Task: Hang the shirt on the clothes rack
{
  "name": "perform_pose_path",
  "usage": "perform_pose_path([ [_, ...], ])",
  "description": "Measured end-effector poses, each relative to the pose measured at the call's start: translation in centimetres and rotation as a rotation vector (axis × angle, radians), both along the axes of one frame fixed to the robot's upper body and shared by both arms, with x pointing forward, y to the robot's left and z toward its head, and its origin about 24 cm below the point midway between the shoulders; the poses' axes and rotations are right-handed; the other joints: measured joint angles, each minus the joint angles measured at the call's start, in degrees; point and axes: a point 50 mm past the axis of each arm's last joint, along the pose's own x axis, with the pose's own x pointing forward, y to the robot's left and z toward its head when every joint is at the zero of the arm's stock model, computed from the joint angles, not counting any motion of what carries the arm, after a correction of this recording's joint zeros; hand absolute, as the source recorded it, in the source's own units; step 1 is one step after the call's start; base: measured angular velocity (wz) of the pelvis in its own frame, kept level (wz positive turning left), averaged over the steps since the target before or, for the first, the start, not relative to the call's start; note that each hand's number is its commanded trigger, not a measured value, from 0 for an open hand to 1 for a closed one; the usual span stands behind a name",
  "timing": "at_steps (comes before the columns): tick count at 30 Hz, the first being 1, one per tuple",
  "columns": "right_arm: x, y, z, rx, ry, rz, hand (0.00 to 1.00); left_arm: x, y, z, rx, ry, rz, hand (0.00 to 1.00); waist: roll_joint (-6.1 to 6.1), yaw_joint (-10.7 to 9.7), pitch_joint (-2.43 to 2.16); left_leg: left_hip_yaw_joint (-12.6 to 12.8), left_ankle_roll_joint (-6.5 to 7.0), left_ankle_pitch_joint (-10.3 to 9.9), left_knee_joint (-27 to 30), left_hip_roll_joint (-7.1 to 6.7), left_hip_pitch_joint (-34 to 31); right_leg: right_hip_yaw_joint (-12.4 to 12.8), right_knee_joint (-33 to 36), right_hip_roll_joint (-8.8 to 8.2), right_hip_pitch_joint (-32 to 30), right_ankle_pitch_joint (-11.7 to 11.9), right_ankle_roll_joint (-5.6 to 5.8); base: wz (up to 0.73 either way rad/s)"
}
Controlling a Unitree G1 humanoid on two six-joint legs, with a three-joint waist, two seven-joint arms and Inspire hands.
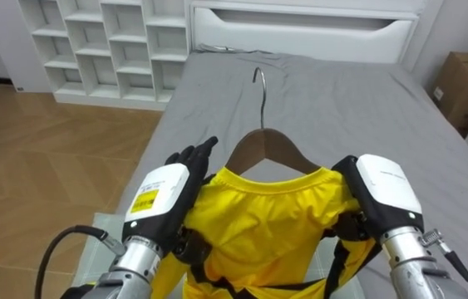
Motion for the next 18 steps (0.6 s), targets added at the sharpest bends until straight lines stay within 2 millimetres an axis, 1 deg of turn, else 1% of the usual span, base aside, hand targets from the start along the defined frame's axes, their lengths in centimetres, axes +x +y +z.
perform_pose_path([
  [11, 0.0, -0.7, 0.3, 0.013, -0.016, -0.003, 1.0, 0.1, 0.8, 0.3, -0.001, -0.017, 0.027, 0.0, 0.1, 0.27, -0.01, 0.0, 0.0, 0.0, -0.01, 0.01, -0.05, 0.03, -0.02, 0.0, -0.03, 0.0, 0.0, 0.0],
  [18, 0.0, -0.7, 0.3, 0.014, -0.018, -0.005, 1.0, 0.2, 1.1, 0.4, -0.065, -0.024, 0.048, 0.0, 0.58, 0.32, 0.01, -0.04, 0.0, 0.0, -0.01, 0.01, 0.13, 0.08, -0.01, 0.0, 0.16, 0.0, 0.0, 0.0],
])
